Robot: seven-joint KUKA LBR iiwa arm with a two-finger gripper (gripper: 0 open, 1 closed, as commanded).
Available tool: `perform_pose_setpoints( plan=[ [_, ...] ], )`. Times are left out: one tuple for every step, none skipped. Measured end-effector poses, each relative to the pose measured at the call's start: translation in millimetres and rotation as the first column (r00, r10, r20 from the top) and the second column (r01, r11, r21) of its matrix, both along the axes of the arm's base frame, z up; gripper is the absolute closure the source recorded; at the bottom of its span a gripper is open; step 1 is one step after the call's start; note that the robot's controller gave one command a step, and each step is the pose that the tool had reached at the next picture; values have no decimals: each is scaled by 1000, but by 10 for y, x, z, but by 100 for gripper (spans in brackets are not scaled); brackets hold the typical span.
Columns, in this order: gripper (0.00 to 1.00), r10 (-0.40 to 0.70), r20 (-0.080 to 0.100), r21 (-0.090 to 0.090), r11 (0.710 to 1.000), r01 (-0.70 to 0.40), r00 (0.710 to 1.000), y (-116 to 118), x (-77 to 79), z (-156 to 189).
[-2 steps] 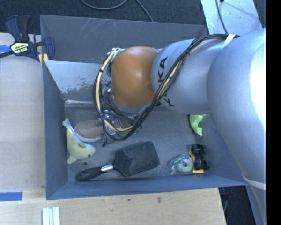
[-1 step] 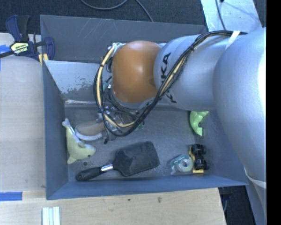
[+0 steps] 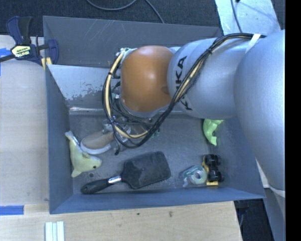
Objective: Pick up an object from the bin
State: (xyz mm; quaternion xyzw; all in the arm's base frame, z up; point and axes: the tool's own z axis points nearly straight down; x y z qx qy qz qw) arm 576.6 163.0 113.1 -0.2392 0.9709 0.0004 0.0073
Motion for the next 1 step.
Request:
perform_pose_setpoints(
  plan=[
    [100,-140,-3,1,990,140,990,-52,-49,1799]
  ],
)
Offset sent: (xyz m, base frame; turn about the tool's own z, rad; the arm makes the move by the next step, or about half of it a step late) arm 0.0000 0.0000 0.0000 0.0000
